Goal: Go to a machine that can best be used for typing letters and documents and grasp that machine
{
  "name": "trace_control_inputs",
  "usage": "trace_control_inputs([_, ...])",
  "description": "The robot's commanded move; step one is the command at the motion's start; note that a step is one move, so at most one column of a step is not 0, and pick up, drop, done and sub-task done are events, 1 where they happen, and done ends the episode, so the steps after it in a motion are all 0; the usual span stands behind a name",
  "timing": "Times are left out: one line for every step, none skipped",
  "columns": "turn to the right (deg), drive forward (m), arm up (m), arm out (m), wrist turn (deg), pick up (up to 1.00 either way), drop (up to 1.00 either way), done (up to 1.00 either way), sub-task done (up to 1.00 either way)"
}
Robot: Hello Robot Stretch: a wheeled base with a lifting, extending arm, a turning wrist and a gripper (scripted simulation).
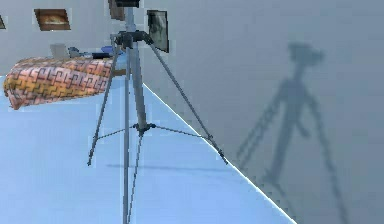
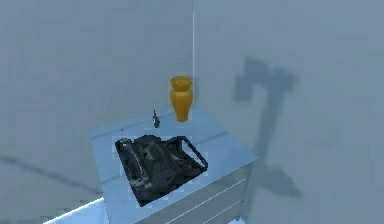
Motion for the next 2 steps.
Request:
trace_control_inputs([0.0,0.00,0.30,0.00,0.0,0.00,0.00,0.00,0.00])
trace_control_inputs([0.0,0.00,0.00,0.28,0.0,0.00,0.00,0.00,0.00])
